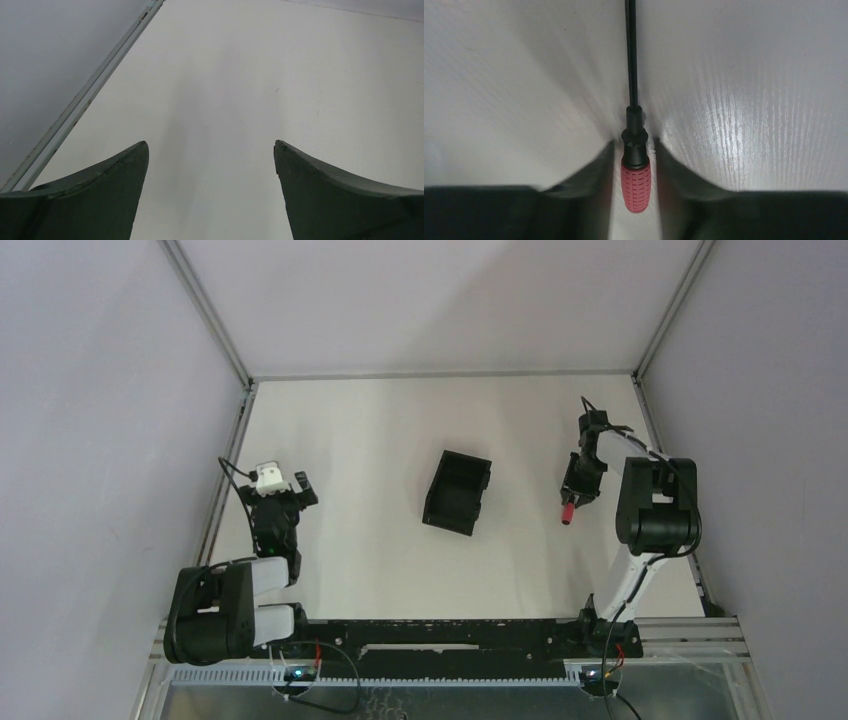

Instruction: Put the screwdriver in the bin

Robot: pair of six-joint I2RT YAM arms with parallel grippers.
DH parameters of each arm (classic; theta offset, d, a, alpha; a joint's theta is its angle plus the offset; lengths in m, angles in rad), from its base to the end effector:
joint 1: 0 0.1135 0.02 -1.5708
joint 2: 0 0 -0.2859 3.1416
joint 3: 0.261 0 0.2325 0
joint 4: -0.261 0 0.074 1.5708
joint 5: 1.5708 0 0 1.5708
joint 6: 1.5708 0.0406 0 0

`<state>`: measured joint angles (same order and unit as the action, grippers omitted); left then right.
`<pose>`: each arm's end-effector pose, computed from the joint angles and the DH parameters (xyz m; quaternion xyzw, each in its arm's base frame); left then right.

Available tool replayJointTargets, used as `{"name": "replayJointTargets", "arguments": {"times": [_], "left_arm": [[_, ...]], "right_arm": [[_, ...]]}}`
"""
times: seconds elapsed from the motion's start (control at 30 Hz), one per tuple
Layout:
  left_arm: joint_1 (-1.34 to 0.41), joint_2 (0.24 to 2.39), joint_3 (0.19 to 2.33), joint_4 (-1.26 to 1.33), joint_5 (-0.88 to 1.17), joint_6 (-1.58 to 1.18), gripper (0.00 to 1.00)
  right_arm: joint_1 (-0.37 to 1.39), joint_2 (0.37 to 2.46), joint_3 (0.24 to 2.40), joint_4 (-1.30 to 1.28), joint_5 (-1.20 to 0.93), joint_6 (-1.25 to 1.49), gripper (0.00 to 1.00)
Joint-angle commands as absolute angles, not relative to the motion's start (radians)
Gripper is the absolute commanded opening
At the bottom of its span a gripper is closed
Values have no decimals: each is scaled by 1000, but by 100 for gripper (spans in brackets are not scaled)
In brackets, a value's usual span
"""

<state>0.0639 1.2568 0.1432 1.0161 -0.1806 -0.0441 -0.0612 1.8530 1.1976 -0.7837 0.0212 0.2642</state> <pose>0.1972 0.0199 0.1993 -0.1003 0.7334 0.0734 0.6684 0.3286 -0.0210 0.1852 0.1623 0.9845 -0.0039 0.0665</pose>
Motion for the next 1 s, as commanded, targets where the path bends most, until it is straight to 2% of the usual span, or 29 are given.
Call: {"name": "replayJointTargets", "arguments": {"times": [0.0, 0.1, 0.13, 0.3, 0.37, 0.47, 0.73, 0.97], "left_arm": [[58, 1258, 193, 1058, -183, -26, 100], [58, 1258, 192, 1058, -183, -26, 100], [58, 1259, 192, 1058, -184, -26, 100], [58, 1259, 192, 1058, -183, -26, 100], [58, 1259, 192, 1058, -183, -26, 100], [58, 1259, 192, 1058, -184, -26, 100], [58, 1258, 192, 1059, -184, -26, 100], [58, 1259, 191, 1059, -183, -26, 100]], "right_arm": [[-59, 1895, 1180, -698, -2, 268, 30], [-58, 1845, 1204, -739, -7, 266, 2], [-58, 1821, 1228, -773, -5, 263, 0], [-54, 1770, 1462, -1096, -65, 220, 0], [-42, 1762, 1554, -1238, -19, 215, 0], [-33, 1716, 1641, -1322, 39, 246, 0], [29, 1657, 1680, -1339, 20, 337, 1], [295, 1746, 1732, -1249, -30, 418, 0]]}}
